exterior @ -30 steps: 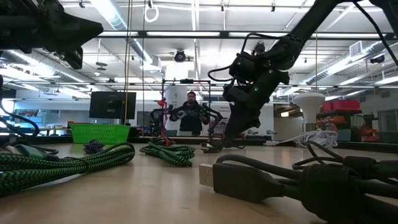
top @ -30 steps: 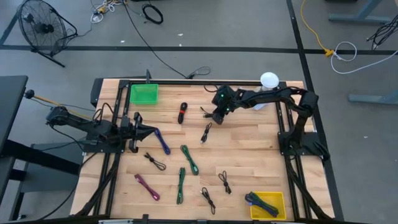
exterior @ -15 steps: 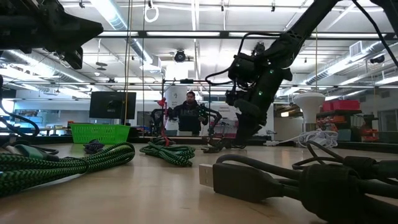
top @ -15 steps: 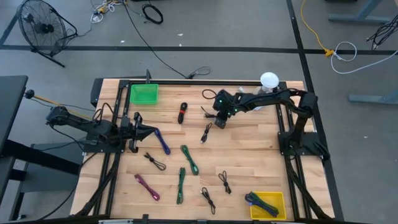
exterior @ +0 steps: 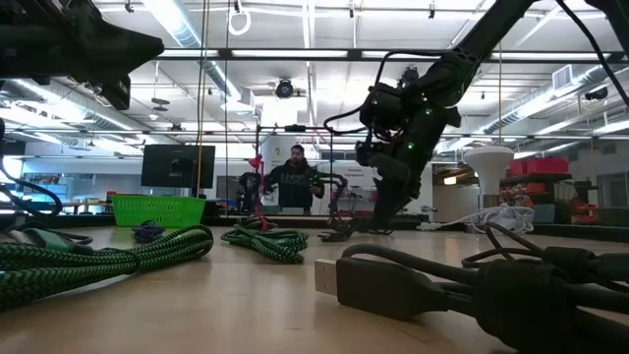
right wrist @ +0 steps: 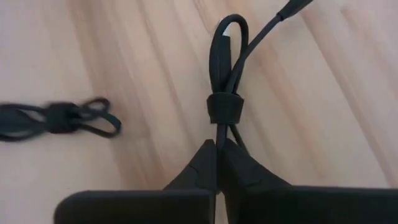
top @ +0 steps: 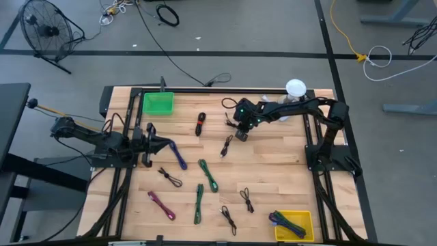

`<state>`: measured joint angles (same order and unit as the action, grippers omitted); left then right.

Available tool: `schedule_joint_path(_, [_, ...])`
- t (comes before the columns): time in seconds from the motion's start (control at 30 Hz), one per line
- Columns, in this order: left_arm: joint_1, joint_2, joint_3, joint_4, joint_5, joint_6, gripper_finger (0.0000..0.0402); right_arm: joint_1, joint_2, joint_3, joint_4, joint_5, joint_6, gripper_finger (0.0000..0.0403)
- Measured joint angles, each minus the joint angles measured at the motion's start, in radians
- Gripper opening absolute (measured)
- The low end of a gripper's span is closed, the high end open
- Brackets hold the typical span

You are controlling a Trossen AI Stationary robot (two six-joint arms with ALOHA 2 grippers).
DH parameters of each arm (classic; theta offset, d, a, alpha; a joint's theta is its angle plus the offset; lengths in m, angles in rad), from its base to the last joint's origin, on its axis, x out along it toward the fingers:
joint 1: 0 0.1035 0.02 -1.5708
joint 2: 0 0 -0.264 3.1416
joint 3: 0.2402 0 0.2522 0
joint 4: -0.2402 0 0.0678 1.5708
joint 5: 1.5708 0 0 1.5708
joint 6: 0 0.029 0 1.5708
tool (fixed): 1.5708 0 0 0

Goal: Pick & Place USB Port
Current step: Put the black charger cable into the green bin

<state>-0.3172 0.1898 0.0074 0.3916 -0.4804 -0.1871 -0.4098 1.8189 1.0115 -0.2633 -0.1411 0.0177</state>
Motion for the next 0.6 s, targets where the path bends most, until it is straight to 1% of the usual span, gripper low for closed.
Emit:
schedule_joint_path(0.17, [0.000, 0.003, 0.000, 0.001, -0.039, -0.005, 0.0032, 0.027, -0.020, 0.077, -0.016, -0.035, -0.007, 0.0002])
schedule_joint_path(0.27, [0.005, 0.033, 0.000, 0.008, -0.073, -0.035, 0.0032, 0.052, -0.040, 0.150, -0.044, -0.052, -0.029, 0.0002])
schedule_joint_path(0.33, [0.022, 0.066, 0.004, 0.030, -0.079, -0.041, 0.0032, 0.072, -0.056, 0.206, -0.049, -0.065, -0.048, 0.0001])
schedule_joint_path(0.47, [0.069, 0.173, 0.067, 0.115, -0.021, -0.004, 0.0032, 0.114, -0.091, 0.309, -0.067, -0.069, -0.069, 0.0001])
schedule_joint_path(0.6, [0.120, 0.301, 0.159, 0.111, -0.013, 0.064, 0.0032, 0.161, -0.121, 0.393, -0.065, -0.069, -0.098, 0.0001])
